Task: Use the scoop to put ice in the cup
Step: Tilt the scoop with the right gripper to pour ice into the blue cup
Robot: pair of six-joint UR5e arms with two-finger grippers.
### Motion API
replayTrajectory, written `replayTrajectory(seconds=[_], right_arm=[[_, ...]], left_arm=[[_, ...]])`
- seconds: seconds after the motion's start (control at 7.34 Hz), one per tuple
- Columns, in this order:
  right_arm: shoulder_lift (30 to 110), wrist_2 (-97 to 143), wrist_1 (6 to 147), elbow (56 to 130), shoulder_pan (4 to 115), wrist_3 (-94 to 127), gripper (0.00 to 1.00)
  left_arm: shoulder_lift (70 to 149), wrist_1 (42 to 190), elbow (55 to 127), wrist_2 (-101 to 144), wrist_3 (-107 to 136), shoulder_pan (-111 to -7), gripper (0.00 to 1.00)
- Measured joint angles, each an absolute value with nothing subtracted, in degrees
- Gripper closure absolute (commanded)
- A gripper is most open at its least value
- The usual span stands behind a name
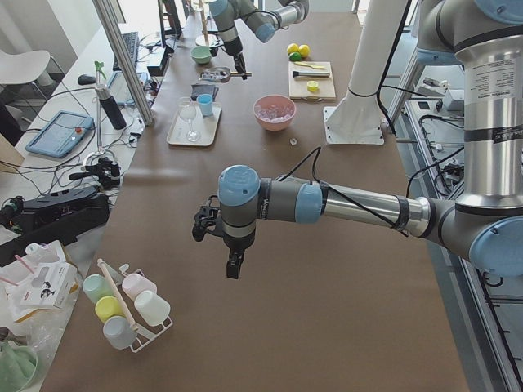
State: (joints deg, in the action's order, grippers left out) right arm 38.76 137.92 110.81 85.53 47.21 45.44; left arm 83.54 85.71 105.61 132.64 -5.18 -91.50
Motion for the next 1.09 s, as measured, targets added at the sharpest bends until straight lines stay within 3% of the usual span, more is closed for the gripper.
replayTrajectory(seconds=[0.41, 1.09], right_arm=[[34.4, 146.4, 105.9, 75.4, 48.5, 45.5, 1.00], [37.2, 157.9, 102.9, 73.9, 49.6, 45.0, 1.00]], left_arm=[[83.5, 83.7, 105.1, 134.0, -4.8, -92.1, 0.02], [83.6, 80.8, 105.1, 134.6, -4.6, -92.8, 0.02]])
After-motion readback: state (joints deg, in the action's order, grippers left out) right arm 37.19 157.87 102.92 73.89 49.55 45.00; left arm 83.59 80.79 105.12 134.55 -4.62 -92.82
